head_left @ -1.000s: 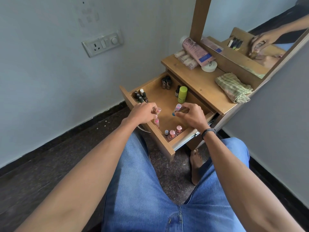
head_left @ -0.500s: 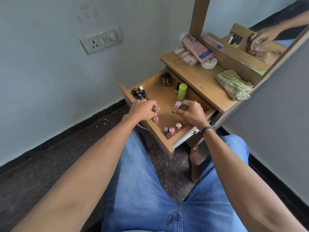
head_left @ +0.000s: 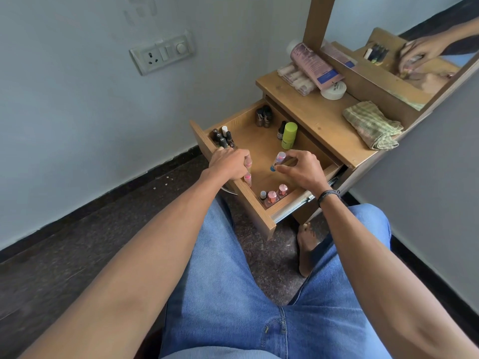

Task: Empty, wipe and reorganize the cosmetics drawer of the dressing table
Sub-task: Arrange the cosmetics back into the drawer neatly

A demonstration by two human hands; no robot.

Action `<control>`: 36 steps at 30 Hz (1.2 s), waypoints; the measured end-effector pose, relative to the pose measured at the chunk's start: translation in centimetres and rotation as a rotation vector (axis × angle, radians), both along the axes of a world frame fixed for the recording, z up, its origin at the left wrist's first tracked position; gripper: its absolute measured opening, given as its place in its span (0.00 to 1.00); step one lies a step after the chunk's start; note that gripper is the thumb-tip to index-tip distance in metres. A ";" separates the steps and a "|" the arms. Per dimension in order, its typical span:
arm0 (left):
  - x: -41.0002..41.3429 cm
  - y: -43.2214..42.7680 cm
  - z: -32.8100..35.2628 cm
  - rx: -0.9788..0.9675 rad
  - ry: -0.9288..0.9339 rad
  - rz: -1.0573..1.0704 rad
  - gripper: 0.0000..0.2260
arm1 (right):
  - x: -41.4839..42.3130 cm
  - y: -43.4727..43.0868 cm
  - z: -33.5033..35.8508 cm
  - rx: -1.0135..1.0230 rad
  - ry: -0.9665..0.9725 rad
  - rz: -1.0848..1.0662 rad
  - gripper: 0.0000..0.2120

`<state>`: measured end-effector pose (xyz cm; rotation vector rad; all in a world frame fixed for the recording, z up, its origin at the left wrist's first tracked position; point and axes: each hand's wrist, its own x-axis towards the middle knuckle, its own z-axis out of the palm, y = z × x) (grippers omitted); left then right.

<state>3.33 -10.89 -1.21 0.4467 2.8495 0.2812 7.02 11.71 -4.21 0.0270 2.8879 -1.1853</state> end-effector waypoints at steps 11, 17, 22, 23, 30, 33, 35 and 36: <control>0.1 0.4 0.2 -0.056 0.001 0.011 0.07 | 0.2 -0.3 0.2 0.025 -0.012 -0.005 0.13; 0.2 0.5 0.3 -0.041 -0.009 0.018 0.08 | 0.3 -0.3 0.3 0.024 -0.009 0.002 0.10; 0.4 0.5 0.5 -0.032 -0.029 0.017 0.08 | 0.4 -0.3 0.3 0.028 -0.005 0.002 0.09; 0.5 0.5 0.6 -0.035 -0.028 0.015 0.07 | 0.4 -0.4 0.3 0.027 -0.004 0.005 0.08; 0.5 0.5 0.4 -0.060 -0.007 -0.003 0.07 | 0.5 -0.5 0.5 0.027 -0.007 0.019 0.08; 0.5 0.5 0.3 -0.056 0.007 -0.002 0.08 | 0.3 -0.7 0.6 -0.017 -0.028 0.016 0.08; 0.5 0.5 0.3 -0.055 0.007 0.001 0.08 | -0.2 -1.1 0.8 -0.098 -0.075 0.027 0.09; 0.5 0.5 0.2 -0.051 0.002 0.003 0.08 | -0.4 -1.3 1.0 -0.156 -0.114 0.047 0.09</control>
